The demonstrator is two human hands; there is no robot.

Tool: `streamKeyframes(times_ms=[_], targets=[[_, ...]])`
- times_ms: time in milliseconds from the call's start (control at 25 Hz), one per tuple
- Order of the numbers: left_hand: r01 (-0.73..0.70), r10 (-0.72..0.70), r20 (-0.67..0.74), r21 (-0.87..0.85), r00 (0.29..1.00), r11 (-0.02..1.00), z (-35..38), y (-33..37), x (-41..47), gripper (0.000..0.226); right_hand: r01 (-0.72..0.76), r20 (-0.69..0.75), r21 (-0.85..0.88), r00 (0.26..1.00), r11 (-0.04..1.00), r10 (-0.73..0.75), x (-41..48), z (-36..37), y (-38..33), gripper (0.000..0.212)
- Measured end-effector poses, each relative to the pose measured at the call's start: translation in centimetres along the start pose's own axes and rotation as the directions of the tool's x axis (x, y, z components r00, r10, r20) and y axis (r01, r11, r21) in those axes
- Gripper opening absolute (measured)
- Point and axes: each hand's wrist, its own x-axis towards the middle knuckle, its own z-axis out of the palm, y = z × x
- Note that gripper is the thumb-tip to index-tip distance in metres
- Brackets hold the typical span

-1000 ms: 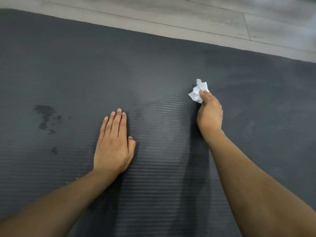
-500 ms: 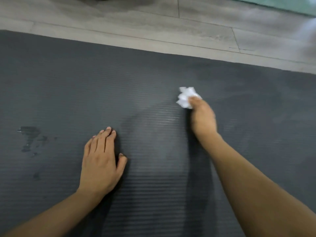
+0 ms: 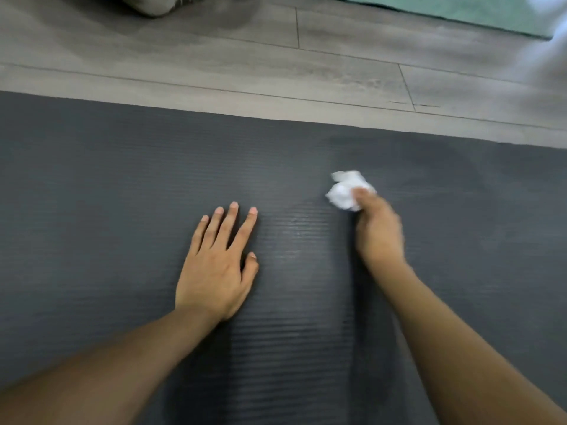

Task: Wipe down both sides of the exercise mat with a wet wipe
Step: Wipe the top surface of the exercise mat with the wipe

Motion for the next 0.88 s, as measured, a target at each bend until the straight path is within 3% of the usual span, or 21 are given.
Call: streamKeyframes(times_ms=[80, 120, 160, 240, 280, 320, 360, 400, 480, 520, 600, 640, 680, 720, 760, 800, 840, 880], targets=[[-0.004, 0.004, 0.000, 0.009, 1.000, 1.000, 0.1, 0.1, 0.2, 0.067, -0.354, -0.038, -0.010, 0.935, 0.935, 0.354, 2.4, -2.3, 2.7, 0.038], [-0.006, 0.006, 0.001, 0.010, 1.000, 1.000, 0.2, 0.1, 0.4, 0.066, -0.538, -0.020, 0.104, 0.840, 0.837, 0.543, 3.2, -2.0, 2.9, 0.039], [-0.005, 0.005, 0.006, 0.015, 1.000, 1.000, 0.2, 0.1, 0.5, 0.066, -0.528, -0.019, 0.194, 0.840, 0.827, 0.542, 3.8, -1.3, 1.9, 0.038], [0.004, -0.005, 0.026, 0.036, 1.000, 0.999, 0.3, 0.1, 0.5, 0.066, -0.274, 0.051, 0.231, 0.962, 0.934, 0.270, 3.3, 1.7, -2.0, 0.037], [0.008, -0.009, 0.033, 0.042, 0.999, 0.999, 0.2, 0.1, 0.5, 0.066, -0.045, 0.155, 0.150, 0.988, 0.988, 0.021, 2.3, 3.3, -4.4, 0.037], [0.006, -0.008, 0.038, 0.041, 0.999, 0.999, 0.2, 0.1, 0.4, 0.066, 0.202, 0.234, 0.154, 0.943, 0.967, -0.234, 1.3, 5.0, -5.1, 0.037], [0.002, -0.004, 0.043, 0.038, 0.999, 0.999, 0.1, 0.0, 0.4, 0.066, 0.343, 0.294, 0.136, 0.882, 0.929, -0.369, 1.3, 5.6, -5.3, 0.037], [0.000, -0.002, 0.048, 0.035, 0.999, 0.999, 0.0, 0.1, 0.5, 0.066, 0.329, 0.263, 0.155, 0.895, 0.931, -0.360, 1.9, 5.0, -4.3, 0.035], [0.000, -0.002, 0.048, 0.039, 0.999, 0.999, -0.1, 0.2, 0.5, 0.066, 0.003, 0.181, 0.087, 0.983, 0.996, -0.019, 4.2, 2.4, 0.0, 0.029], [0.002, -0.004, 0.044, 0.045, 0.999, 0.999, 0.0, 0.2, 0.5, 0.067, -0.172, 0.099, -0.037, 0.980, 0.984, 0.175, 5.2, 0.2, 2.3, 0.030], [0.009, -0.011, 0.044, 0.051, 0.999, 0.999, 0.1, 0.2, 0.6, 0.067, -0.551, -0.011, -0.052, 0.834, 0.833, 0.551, 6.7, -1.4, 4.8, 0.037], [0.010, -0.012, 0.041, 0.052, 0.999, 0.999, 0.1, 0.2, 0.6, 0.067, -0.596, -0.025, 0.076, 0.801, 0.800, 0.599, 7.1, -0.5, 3.9, 0.038], [0.011, -0.013, 0.036, 0.051, 0.999, 0.999, 0.0, 0.2, 0.6, 0.067, -0.532, 0.066, 0.212, 0.845, 0.820, 0.531, 7.0, 1.0, 1.1, 0.038], [0.010, -0.011, 0.036, 0.050, 0.999, 0.999, 0.0, 0.2, 0.7, 0.067, -0.389, 0.180, 0.329, 0.920, 0.860, 0.347, 6.0, 3.0, -1.7, 0.039], [0.009, -0.010, 0.039, 0.047, 0.999, 0.999, -0.1, 0.2, 0.7, 0.067, -0.177, 0.280, 0.331, 0.957, 0.927, 0.083, 4.4, 5.3, -4.9, 0.039], [0.010, -0.012, 0.040, 0.042, 0.999, 0.999, -0.1, 0.2, 0.7, 0.068, 0.065, 0.350, 0.325, 0.918, 0.944, -0.184, 2.9, 7.1, -7.0, 0.040], [0.010, -0.012, 0.041, 0.041, 0.999, 0.999, -0.1, 0.2, 0.8, 0.068, 0.253, 0.361, 0.308, 0.861, 0.917, -0.359, 2.2, 8.0, -8.4, 0.041], [0.009, -0.011, 0.049, 0.043, 0.999, 0.999, -0.1, 0.2, 0.8, 0.068, 0.340, 0.369, 0.313, 0.817, 0.887, -0.444, 3.0, 8.3, -7.7, 0.040]])
